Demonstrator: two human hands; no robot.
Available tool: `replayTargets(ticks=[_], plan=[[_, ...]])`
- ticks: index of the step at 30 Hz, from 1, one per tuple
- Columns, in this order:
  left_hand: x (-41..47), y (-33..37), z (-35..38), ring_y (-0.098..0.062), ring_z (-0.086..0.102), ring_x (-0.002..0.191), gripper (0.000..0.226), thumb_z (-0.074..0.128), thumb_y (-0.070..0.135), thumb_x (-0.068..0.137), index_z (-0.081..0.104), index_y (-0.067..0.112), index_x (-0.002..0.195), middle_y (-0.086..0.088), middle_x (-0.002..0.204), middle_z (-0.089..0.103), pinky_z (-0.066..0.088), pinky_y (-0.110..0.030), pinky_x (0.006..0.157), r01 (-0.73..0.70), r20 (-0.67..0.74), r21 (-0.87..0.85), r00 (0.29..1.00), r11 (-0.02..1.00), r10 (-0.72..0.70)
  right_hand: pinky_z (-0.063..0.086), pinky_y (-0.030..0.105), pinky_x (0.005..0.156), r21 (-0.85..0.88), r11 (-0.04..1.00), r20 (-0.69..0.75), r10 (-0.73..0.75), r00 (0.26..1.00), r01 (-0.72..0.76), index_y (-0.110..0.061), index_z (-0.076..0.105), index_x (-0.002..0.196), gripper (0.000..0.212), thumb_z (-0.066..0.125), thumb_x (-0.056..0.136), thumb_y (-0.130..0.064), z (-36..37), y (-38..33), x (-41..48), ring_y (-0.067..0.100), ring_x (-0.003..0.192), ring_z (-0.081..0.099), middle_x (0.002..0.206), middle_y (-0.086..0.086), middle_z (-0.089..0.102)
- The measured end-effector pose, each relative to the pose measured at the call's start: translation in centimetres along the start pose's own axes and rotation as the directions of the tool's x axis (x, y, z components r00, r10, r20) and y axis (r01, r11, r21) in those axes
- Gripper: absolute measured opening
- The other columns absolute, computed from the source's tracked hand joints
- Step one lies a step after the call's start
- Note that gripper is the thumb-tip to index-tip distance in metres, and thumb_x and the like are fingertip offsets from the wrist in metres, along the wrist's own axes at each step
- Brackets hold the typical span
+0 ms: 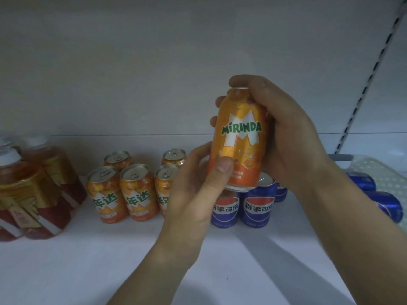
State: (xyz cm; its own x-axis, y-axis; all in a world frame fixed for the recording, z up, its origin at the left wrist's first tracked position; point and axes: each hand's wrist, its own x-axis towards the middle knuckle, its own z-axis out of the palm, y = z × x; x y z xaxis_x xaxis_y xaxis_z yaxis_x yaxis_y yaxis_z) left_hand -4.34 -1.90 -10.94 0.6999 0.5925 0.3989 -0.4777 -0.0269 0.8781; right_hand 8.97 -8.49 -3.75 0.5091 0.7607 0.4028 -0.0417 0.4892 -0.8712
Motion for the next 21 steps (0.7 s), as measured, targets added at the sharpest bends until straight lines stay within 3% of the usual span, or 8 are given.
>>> replayTargets(ticks=[4, 7, 10, 12, 15, 17, 19, 21], plan=[[-0.09, -0.23, 0.35, -0.015, 0.073, 0.101, 0.074, 0.085, 0.041, 0.060, 0.054, 0.026, 0.126, 0.004, 0.115, 0.072, 0.059, -0.025, 0.078, -0.077, -0.082, 0.207, 0.992, 0.975, 0.096, 0.060, 0.052, 0.090, -0.051, 0.999, -0.020, -0.002, 1.000, 0.001, -0.011, 0.069, 0.118, 0.036, 0.062, 0.088, -0.031, 0.28, 0.63, 0.06, 0.048, 0.114, 0.066, 0.123, 0.025, 0.069], [0.08, -0.41, -0.12, -0.022, 0.073, 0.104, 0.058, 0.079, 0.040, 0.067, 0.064, 0.021, 0.120, -0.002, 0.114, 0.074, 0.060, -0.038, 0.085, -0.025, -0.079, 0.048, 0.996, 0.999, 0.028, 0.061, 0.049, 0.091, -0.054, 0.998, 0.011, 0.017, 1.000, -0.016, -0.012, 0.067, 0.122, 0.039, 0.061, 0.091, -0.034, 0.29, 0.63, 0.15, 0.038, 0.108, 0.071, 0.117, 0.017, 0.072], [0.07, -0.05, -0.56, -0.027, 0.071, 0.106, 0.046, 0.078, 0.046, 0.075, 0.072, 0.025, 0.116, -0.009, 0.118, 0.073, 0.060, -0.036, 0.082, 0.093, 0.049, -0.134, 0.995, 0.987, -0.087, 0.059, 0.050, 0.092, -0.023, 0.999, 0.031, 0.031, 0.999, -0.030, -0.012, 0.067, 0.122, 0.039, 0.059, 0.091, -0.033, 0.33, 0.31, 0.14, 0.035, 0.106, 0.071, 0.115, 0.016, 0.072], [0.01, 0.16, -0.36, -0.024, 0.070, 0.110, 0.062, 0.083, 0.057, 0.068, 0.068, 0.028, 0.120, -0.004, 0.120, 0.073, 0.059, -0.032, 0.084, 0.069, 0.064, -0.057, 0.996, 0.996, -0.066, 0.059, 0.049, 0.091, -0.041, 0.999, 0.005, -0.006, 1.000, 0.007, -0.013, 0.069, 0.118, 0.035, 0.061, 0.090, -0.031, 0.42, 0.21, 0.15, 0.033, 0.102, 0.071, 0.116, 0.018, 0.073], [0.17, -0.09, 0.05, -0.019, 0.072, 0.107, 0.074, 0.088, 0.046, 0.063, 0.058, 0.021, 0.126, -0.001, 0.118, 0.073, 0.059, -0.030, 0.084, -0.038, -0.031, 0.051, 0.999, 0.998, 0.040, 0.061, 0.044, 0.086, -0.069, 0.997, 0.003, -0.036, 0.999, 0.036, -0.013, 0.069, 0.118, 0.033, 0.062, 0.091, -0.029, 0.72, 0.25, 0.10, 0.028, 0.099, 0.073, 0.112, 0.014, 0.074], [0.10, -0.12, 0.02, -0.025, 0.071, 0.107, 0.075, 0.087, 0.048, 0.064, 0.061, 0.015, 0.126, -0.009, 0.119, 0.072, 0.059, -0.034, 0.083, -0.021, -0.044, -0.048, 0.999, 0.999, 0.019, 0.062, 0.047, 0.088, -0.058, 0.998, 0.025, -0.003, 1.000, 0.005, -0.012, 0.068, 0.123, 0.037, 0.061, 0.093, -0.031, 0.75, 0.36, 0.03, 0.032, 0.101, 0.072, 0.111, 0.013, 0.073], [-0.03, -0.05, -0.01, -0.032, 0.069, 0.103, 0.076, 0.085, 0.056, 0.064, 0.066, 0.014, 0.124, -0.018, 0.122, 0.069, 0.059, -0.036, 0.077, 0.102, 0.018, -0.226, 0.995, 0.969, -0.101, 0.059, 0.051, 0.094, -0.031, 0.999, 0.044, 0.032, 0.999, -0.031, -0.011, 0.066, 0.129, 0.041, 0.058, 0.094, -0.033, 0.56, 0.30, -0.10, 0.040, 0.111, 0.070, 0.116, 0.016, 0.072], [-0.05, 0.02, -0.09, -0.031, 0.069, 0.106, 0.080, 0.085, 0.059, 0.063, 0.065, 0.015, 0.127, -0.018, 0.124, 0.068, 0.060, -0.037, 0.079, 0.159, 0.062, -0.244, 0.987, 0.957, -0.149, 0.058, 0.054, 0.095, -0.041, 0.999, 0.028, 0.029, 0.999, -0.028, -0.012, 0.066, 0.128, 0.041, 0.057, 0.093, -0.033, 0.31, 0.08, -0.09, 0.044, 0.116, 0.068, 0.120, 0.018, 0.071]])
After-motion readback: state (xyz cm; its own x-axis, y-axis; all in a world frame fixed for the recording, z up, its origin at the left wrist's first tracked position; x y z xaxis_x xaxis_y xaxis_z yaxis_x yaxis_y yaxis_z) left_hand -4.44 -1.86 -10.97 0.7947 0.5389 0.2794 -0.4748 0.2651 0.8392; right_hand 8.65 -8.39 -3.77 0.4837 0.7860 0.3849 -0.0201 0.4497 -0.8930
